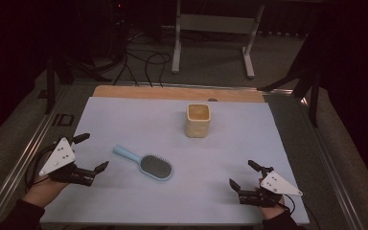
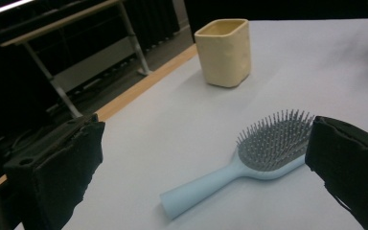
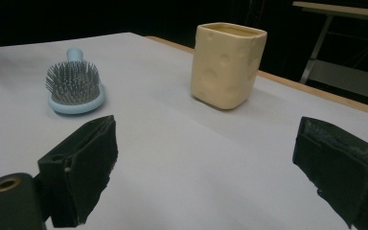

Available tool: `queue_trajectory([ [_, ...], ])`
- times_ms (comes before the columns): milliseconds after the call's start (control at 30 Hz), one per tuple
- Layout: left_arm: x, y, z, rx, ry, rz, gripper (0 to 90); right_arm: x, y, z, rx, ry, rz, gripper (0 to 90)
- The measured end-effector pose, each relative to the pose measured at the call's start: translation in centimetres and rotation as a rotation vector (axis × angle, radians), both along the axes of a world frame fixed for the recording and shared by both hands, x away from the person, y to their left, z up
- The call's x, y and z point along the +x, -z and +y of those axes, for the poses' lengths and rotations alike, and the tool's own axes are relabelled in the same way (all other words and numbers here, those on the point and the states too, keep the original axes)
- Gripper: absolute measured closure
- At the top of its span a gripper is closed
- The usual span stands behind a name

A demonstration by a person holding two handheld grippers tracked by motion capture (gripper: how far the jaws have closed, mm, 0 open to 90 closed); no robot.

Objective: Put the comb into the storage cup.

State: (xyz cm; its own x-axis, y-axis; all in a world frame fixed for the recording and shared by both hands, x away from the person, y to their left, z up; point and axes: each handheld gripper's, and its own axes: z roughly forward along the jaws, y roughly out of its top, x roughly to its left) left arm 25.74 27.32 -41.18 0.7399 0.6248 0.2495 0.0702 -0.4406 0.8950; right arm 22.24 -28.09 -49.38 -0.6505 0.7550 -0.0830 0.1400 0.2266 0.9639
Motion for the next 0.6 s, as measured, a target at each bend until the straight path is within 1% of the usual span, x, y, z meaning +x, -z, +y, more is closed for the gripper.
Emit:
queue_trajectory([
  [133, 0.5, -0.2, -0.6, 0.034, 0.034, 0.006, 0.0, 0.0, 0.0, 0.0, 0.001, -0.001, 0.000, 8.1],
  [200, 0.8, -0.2, -0.9, 0.048, 0.042, 0.011, 0.0, 0.0, 0.0, 0.0, 0.003, -0.002, 0.001, 8.1],
  [267, 1.2, -0.2, -1.3, 0.073, 0.061, 0.029, 0.0, 0.0, 0.0, 0.0, 0.004, -0.002, 0.001, 8.1],
  [333, 1.6, -0.2, -1.7, 0.098, 0.080, 0.070, 0.0, 0.0, 0.0, 0.0, 0.004, -0.003, 0.001, 8.1],
  [367, 1.8, -0.2, -1.9, 0.107, 0.083, 0.076, 0.0, 0.0, 0.0, 0.0, 0.004, -0.003, 0.001, 8.1],
  [467, 2.2, -0.5, -2.3, 0.128, 0.066, 0.080, 0.0, 0.0, 0.0, 0.0, 0.004, -0.004, 0.001, 8.1],
  [533, 2.4, -0.6, -2.5, 0.137, 0.082, 0.067, 0.0, 0.0, 0.0, 0.0, 0.003, -0.002, 0.002, 8.1],
  [600, 2.6, -0.6, -2.8, 0.162, 0.093, 0.065, 0.0, 0.0, 0.0, 0.0, 0.006, -0.005, 0.002, 8.1],
])
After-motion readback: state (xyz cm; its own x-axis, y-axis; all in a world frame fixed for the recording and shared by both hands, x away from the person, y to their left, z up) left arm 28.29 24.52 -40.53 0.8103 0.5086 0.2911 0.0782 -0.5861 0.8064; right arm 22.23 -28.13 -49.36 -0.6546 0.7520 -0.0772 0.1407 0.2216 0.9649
